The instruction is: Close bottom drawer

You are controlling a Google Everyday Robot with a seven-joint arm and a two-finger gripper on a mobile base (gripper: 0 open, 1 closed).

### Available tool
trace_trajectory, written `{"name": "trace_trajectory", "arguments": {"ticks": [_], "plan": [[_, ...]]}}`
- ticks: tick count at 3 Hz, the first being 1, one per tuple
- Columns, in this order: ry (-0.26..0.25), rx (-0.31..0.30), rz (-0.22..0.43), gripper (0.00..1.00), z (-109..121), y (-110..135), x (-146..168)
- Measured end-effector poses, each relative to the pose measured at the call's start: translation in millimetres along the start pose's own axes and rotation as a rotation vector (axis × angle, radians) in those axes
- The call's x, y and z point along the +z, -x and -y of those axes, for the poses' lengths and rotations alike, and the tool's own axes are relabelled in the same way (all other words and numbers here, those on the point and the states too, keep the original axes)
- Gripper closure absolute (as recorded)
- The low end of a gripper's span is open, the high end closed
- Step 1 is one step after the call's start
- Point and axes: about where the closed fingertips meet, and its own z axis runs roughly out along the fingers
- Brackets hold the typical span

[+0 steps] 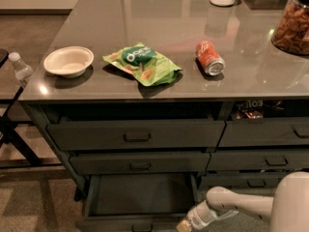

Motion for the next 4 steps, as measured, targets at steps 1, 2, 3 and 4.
{"name": "trace_trajectory", "arguments": {"ticks": [1,2,3,4], "plan": [[0.009,0.032,-0.002,1.00,0.1,-11.2,7.2],[-0.019,0.067,0.005,1.00,6.1,-18.5,13.2],[-0.073,0.060,0.016,1.00,11.4,-12.6,18.3],[-0.123,0.050,0.038,1.00,19.8,1.2,20.3]]}}
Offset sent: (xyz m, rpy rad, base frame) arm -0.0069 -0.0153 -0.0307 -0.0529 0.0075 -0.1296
